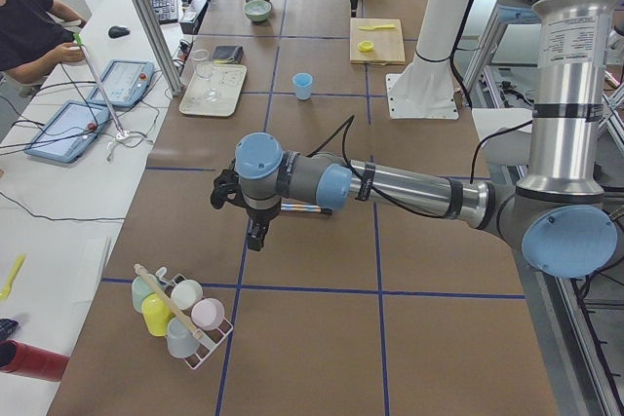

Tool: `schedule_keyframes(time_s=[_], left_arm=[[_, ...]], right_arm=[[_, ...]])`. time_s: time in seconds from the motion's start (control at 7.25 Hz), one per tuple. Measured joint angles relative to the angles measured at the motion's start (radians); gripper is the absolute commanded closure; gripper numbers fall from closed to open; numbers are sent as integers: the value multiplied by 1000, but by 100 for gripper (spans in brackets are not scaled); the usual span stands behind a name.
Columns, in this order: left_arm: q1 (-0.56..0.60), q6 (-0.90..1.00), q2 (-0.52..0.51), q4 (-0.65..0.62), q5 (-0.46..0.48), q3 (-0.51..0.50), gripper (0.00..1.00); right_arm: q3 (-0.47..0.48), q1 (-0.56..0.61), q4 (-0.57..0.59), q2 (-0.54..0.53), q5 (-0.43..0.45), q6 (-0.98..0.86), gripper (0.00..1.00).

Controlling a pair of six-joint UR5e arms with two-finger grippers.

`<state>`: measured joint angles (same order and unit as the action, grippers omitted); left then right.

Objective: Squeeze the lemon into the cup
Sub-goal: 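Move the right gripper down over the lemon slices on the wooden board, then close the right gripper on the top yellow lemon slice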

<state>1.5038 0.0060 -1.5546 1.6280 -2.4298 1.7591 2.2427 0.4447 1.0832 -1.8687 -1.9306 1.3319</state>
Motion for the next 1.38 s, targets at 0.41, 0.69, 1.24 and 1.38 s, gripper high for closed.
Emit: schedule_keyframes(time_s=[0.41, 0.69, 1.24, 1.38], left_arm=[[-12, 0, 1, 1, 0, 1, 0], [-12, 0, 2, 1, 0, 1, 0], [-13, 4, 2, 2, 0, -1, 0], [-12, 5, 2, 2, 0, 0, 0]], right_arm=[[20, -284, 122, 75, 318, 162, 0], [-7, -309, 286, 202, 350, 176, 0], [-72, -315, 334, 269, 351, 180, 1], [-90, -315, 335, 283, 347, 180, 3]])
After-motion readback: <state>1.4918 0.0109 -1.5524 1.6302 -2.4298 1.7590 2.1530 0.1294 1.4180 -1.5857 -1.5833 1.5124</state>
